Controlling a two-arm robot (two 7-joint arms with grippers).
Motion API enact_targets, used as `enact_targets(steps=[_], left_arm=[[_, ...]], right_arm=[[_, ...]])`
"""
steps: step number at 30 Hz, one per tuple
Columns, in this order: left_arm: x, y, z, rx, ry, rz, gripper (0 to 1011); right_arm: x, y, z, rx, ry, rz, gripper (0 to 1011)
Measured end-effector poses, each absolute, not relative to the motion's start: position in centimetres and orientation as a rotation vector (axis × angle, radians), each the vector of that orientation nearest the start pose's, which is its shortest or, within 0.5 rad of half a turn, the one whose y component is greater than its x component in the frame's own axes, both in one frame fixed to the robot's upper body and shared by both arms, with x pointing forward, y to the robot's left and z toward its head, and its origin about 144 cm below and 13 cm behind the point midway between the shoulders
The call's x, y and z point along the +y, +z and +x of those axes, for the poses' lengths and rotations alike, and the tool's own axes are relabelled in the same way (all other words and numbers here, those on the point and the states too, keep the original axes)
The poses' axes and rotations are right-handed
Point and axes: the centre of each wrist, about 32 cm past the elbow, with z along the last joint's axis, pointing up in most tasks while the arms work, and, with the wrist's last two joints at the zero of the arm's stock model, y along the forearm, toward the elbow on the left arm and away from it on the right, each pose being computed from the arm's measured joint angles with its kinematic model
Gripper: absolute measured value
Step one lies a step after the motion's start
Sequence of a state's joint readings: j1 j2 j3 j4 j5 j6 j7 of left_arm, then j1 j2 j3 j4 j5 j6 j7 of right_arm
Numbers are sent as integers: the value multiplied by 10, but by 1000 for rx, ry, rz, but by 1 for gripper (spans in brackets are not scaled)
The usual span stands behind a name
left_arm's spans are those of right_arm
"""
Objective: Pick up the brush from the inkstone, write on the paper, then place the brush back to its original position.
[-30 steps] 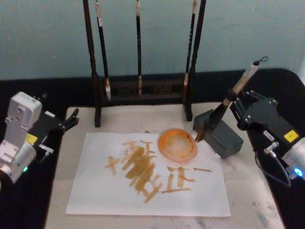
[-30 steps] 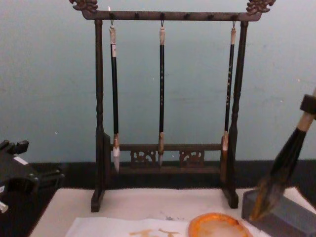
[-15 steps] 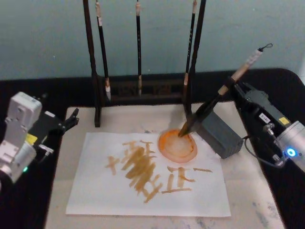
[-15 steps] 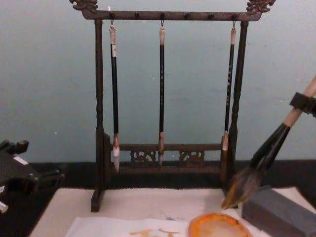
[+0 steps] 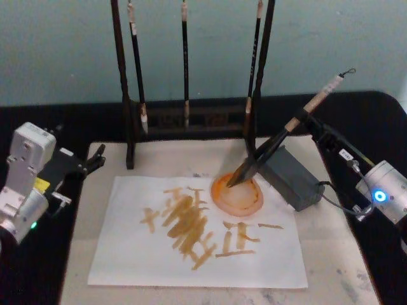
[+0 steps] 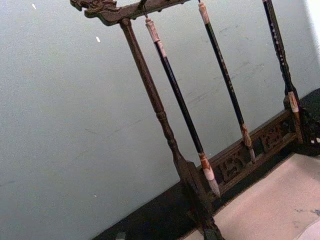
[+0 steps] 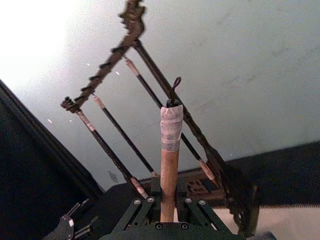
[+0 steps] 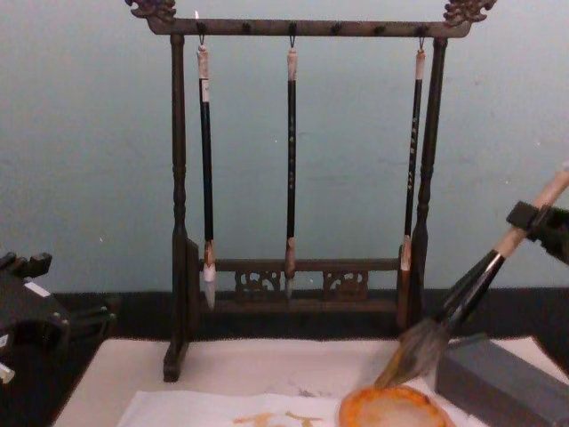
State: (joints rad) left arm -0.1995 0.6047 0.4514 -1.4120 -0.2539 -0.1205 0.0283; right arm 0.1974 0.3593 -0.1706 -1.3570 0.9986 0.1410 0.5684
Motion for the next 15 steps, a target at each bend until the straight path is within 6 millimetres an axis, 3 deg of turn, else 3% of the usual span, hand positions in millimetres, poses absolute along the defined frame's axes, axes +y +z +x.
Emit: enact_targets(steps=[15], left_arm=[[310,1140,489,-285,1248,304,1010]], right_arm=[[-308,1130,525,619,-874,472,176]])
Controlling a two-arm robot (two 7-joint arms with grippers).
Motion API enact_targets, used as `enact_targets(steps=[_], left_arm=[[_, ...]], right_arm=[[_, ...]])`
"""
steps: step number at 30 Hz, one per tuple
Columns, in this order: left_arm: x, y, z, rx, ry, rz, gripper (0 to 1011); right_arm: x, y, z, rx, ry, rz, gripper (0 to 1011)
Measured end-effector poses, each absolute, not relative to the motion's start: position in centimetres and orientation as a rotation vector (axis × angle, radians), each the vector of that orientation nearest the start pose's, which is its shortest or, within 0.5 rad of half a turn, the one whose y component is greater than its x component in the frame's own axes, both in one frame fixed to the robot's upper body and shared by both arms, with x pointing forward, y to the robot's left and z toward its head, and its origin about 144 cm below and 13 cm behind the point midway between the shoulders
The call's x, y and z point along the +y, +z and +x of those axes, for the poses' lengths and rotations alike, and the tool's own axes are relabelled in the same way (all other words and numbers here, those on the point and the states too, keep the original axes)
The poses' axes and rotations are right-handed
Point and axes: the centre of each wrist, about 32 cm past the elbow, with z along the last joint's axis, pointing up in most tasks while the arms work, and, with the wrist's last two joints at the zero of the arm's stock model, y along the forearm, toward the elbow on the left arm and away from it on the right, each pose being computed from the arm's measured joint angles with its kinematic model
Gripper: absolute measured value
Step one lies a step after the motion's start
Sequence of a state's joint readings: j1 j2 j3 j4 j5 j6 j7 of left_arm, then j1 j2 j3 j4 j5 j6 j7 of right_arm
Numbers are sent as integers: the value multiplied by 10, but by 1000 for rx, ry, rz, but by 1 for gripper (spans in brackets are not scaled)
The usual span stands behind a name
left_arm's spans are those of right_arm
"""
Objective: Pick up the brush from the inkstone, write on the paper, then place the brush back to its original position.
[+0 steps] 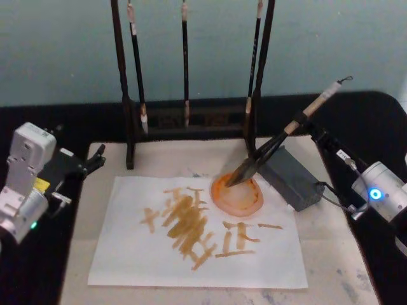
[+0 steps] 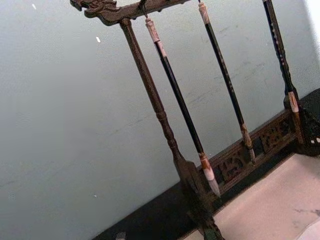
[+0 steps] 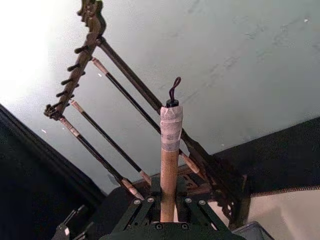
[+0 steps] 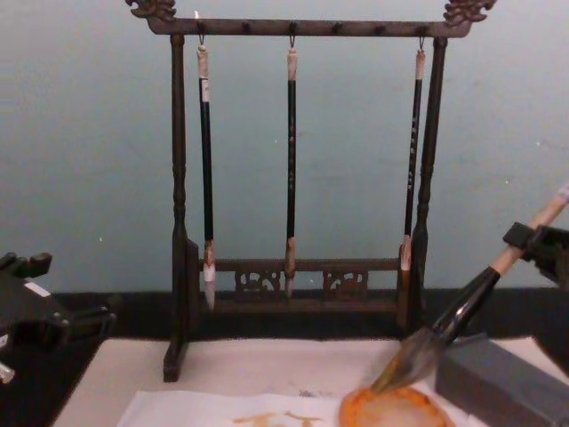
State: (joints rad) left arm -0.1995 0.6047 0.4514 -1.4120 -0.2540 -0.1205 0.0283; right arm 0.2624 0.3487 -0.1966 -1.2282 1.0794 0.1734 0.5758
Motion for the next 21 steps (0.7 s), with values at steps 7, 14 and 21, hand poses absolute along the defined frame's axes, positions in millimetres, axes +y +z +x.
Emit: enact_targets(steps=[7,14,21], left_arm=[[310,1140,489,-285,1248,304,1010],[310,1140,489,-285,1248,304,1009],[310,1140,489,-285,1248,304,1010]], right_arm=[[-307,1124,529,648,-874,476,176],[-304,1119,531,680,-880,494,176],[-301,1115,532,706,-888,507,176]])
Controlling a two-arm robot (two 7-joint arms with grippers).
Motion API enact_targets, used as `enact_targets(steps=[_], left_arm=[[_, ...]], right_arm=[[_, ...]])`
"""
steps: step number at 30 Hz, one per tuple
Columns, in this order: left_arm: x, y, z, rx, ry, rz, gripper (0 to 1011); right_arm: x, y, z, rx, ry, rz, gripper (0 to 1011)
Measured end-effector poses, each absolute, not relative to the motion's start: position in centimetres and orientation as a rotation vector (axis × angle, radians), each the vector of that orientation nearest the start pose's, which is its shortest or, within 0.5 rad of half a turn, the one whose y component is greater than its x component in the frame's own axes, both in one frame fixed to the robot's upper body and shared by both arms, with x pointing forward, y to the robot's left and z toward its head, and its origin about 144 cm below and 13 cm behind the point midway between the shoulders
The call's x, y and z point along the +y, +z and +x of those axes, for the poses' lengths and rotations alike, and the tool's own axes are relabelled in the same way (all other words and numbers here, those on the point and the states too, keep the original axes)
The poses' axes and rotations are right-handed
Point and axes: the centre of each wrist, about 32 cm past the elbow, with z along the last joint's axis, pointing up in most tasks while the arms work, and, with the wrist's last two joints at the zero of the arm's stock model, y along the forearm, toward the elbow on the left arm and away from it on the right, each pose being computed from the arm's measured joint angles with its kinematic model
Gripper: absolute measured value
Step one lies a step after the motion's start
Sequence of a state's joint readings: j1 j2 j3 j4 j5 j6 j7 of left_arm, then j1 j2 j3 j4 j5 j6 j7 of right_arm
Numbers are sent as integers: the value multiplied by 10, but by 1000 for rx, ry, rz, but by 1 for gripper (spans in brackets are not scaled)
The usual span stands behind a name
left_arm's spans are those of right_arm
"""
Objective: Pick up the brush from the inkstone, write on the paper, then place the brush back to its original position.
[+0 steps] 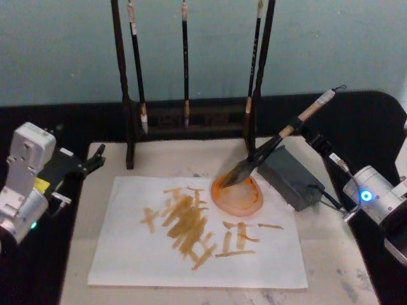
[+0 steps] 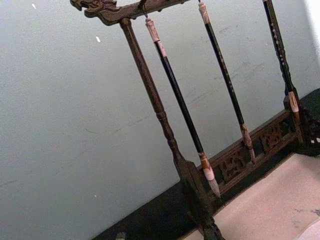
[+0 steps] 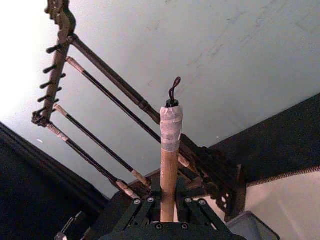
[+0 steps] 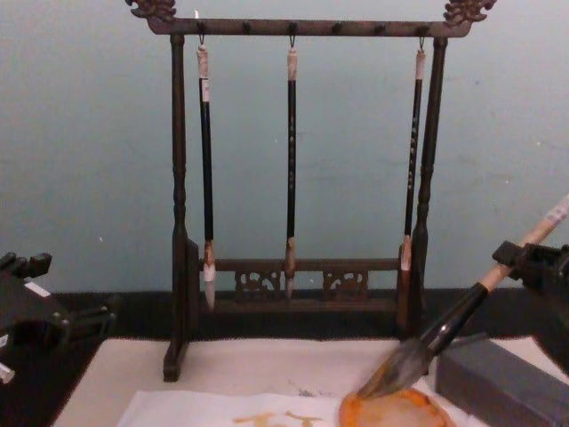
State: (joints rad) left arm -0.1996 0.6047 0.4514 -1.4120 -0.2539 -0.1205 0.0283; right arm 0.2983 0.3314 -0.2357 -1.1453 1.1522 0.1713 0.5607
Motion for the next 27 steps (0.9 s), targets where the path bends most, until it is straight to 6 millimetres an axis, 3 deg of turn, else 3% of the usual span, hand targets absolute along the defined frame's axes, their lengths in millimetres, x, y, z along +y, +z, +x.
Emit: enact_targets(steps=[27], left_arm=[[310,1140,489,-285,1248,304,1010]], right_arm=[[-299,1105,530,709,-933,482,176]])
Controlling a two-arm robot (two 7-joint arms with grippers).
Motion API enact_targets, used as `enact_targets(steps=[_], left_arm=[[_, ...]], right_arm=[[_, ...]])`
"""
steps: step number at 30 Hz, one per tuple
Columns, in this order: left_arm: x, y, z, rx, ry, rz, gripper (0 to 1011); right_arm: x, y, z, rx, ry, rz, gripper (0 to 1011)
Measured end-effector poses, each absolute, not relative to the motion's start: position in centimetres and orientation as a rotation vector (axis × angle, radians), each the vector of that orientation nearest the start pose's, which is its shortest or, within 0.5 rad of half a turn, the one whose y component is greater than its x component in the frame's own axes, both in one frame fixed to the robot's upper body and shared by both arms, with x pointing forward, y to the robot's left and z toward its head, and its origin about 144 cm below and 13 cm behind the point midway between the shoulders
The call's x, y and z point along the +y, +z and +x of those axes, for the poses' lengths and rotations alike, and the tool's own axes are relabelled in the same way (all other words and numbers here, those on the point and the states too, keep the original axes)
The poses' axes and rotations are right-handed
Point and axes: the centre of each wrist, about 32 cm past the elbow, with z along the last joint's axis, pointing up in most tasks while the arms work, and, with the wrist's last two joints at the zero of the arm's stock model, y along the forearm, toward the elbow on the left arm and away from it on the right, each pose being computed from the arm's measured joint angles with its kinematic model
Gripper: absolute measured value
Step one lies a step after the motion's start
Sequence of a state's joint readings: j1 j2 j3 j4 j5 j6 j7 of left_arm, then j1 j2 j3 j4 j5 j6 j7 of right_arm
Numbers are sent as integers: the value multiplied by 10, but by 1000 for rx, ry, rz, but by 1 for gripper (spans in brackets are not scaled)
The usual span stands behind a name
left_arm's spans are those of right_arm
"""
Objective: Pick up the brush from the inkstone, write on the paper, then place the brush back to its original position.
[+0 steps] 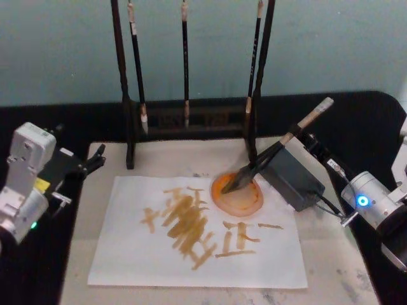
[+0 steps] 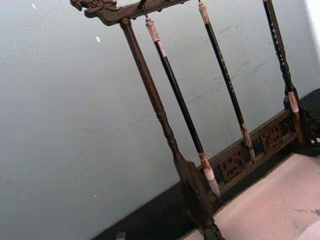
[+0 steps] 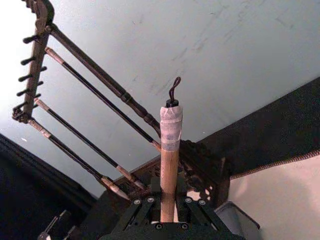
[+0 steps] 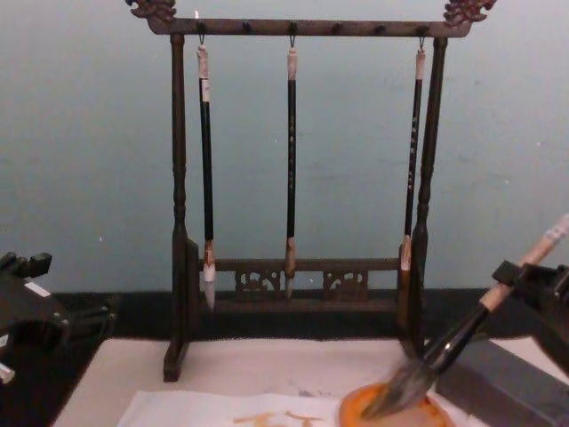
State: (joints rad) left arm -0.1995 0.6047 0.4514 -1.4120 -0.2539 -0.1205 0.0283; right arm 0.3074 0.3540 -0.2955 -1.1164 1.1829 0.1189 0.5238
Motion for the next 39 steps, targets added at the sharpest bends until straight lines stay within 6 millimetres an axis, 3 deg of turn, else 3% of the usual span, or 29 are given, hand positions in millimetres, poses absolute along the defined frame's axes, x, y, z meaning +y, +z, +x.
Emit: enact_targets(steps=[34,39], left_arm=[[310,1140,489,-285,1248,304,1010],[310,1140,489,-285,1248,304,1010]], right_arm=[[-298,1104,530,693,-951,460,177],[-298,1104,530,693,-951,460,336]])
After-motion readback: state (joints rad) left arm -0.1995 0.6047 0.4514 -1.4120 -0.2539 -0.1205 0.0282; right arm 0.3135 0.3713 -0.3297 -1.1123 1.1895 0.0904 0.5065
